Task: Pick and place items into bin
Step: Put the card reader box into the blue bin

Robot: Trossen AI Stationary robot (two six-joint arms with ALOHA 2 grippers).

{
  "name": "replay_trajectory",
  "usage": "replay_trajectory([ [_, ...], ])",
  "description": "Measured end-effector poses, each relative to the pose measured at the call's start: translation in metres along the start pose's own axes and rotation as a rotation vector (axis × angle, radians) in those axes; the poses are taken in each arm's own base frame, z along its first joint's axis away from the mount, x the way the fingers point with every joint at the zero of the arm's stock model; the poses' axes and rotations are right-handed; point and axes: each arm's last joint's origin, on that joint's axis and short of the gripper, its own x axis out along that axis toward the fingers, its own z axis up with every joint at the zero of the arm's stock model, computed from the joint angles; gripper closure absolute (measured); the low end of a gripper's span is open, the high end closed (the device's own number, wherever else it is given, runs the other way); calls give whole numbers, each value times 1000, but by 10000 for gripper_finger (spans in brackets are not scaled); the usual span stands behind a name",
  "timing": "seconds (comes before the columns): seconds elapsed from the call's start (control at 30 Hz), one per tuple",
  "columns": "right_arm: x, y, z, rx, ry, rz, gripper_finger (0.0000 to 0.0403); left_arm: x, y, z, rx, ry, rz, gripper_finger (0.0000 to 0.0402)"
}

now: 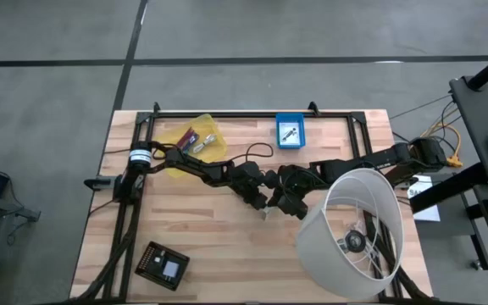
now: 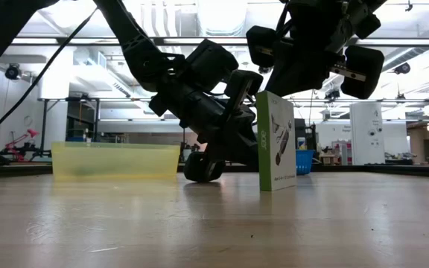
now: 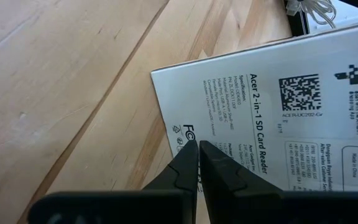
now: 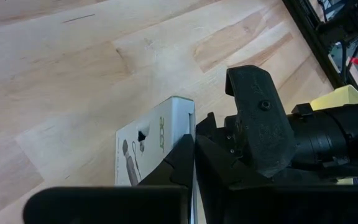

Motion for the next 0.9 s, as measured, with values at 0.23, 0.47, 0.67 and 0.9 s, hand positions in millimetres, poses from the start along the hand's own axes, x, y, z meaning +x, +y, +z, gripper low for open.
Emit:
replay_trajectory([
  [0.23, 0, 0, 0, 0, -1, -1, 394, 0, 0, 0, -2, -1, -2, 401],
  [0.47, 0, -1, 1, -3, -9, -11, 394, 0, 0, 0, -3, -3, -4, 401],
  [0.67, -1, -1, 1, 18, -12, -14, 394, 0, 0, 0, -3, -3, -4, 401],
  [0.9, -1, -1, 1, 41, -15, -16, 393, 0, 0, 0, 4, -1, -4, 401],
])
